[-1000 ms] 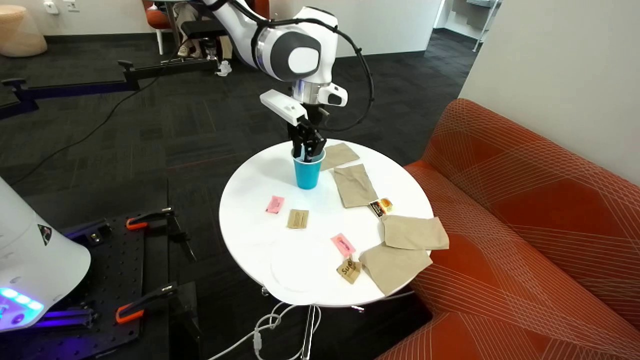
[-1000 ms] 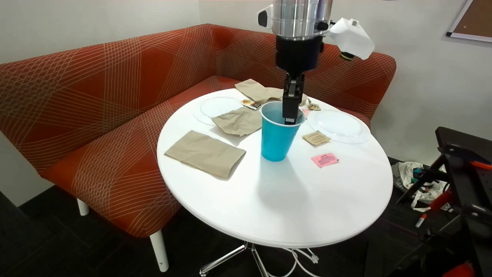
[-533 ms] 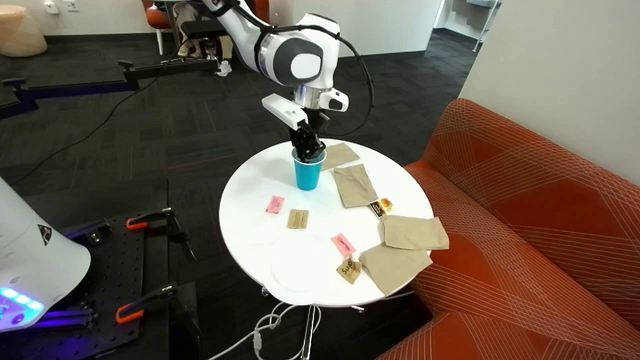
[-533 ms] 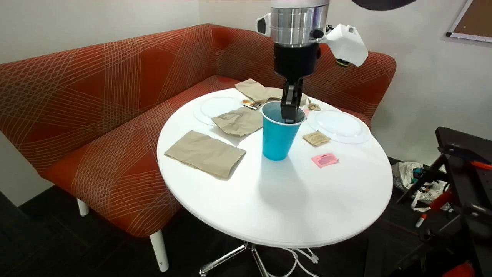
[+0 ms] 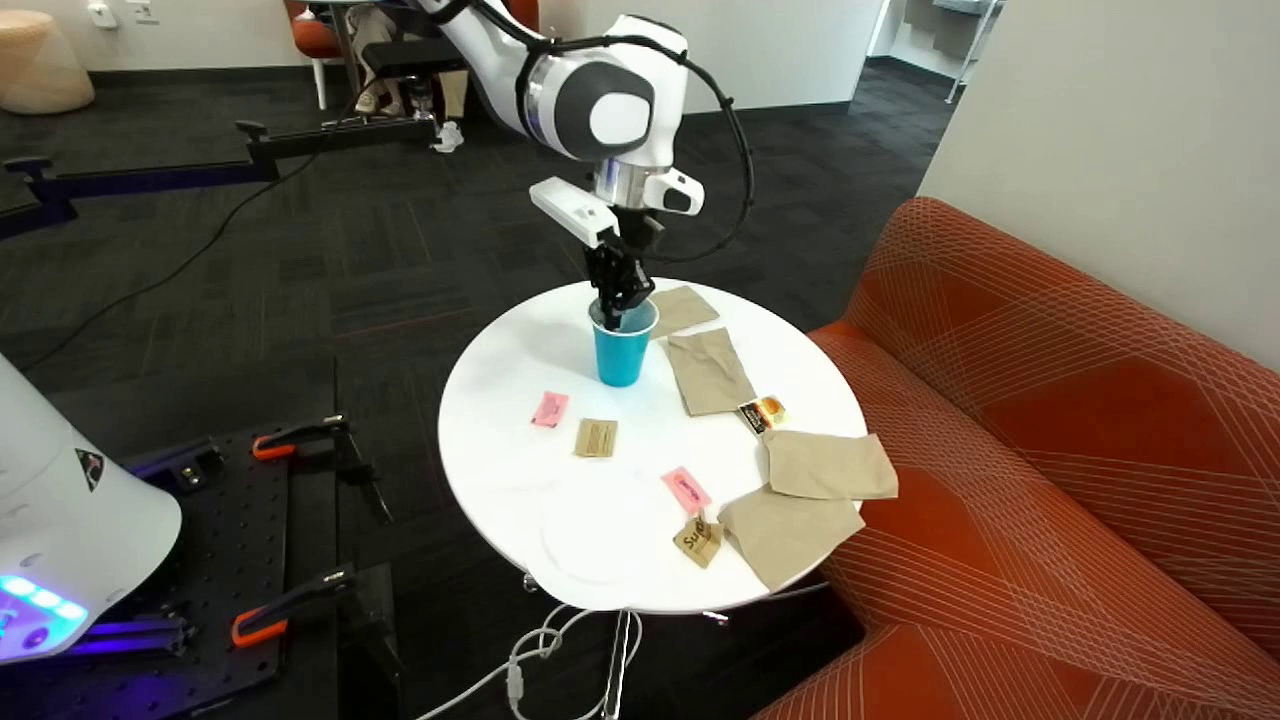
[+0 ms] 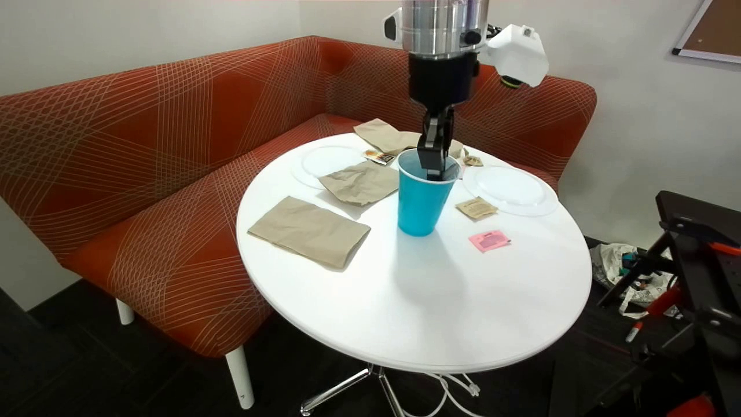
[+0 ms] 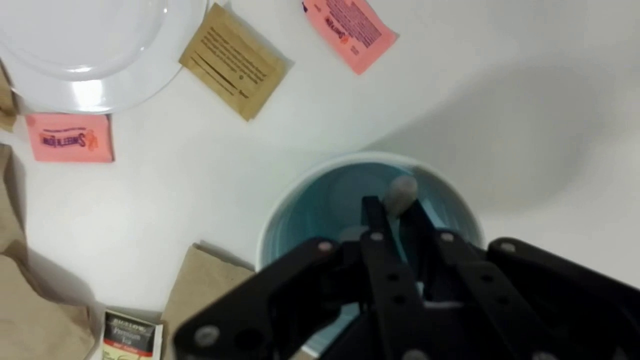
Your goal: Remove the marker from the cup and place it on the table
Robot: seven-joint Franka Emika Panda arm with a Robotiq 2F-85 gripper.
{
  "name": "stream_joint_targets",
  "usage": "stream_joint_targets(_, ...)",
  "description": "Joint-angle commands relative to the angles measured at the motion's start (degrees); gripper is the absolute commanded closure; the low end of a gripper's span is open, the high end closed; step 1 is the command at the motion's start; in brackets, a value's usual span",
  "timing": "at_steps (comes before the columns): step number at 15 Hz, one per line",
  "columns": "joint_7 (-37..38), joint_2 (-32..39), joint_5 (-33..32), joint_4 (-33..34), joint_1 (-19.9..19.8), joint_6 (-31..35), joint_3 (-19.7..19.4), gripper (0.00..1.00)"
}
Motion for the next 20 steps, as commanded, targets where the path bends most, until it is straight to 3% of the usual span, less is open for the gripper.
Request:
stream_joint_targets(1,1.93,-3.25,-0.09,1.21,1.36,-6.83,-0.42,0.97)
stream_joint_targets(6,2.73,-7.10,-0.73,3.41,1.96,-15.52,-0.15,0.97)
stream_joint_targets(10,2.66,-11.30,-0.98,3.34,1.92,-18.56,0.15,0.97)
stream_joint_targets(20,6.06,-21.51,-1.85,-0.51,0.43,-16.53,-0.13,0.97)
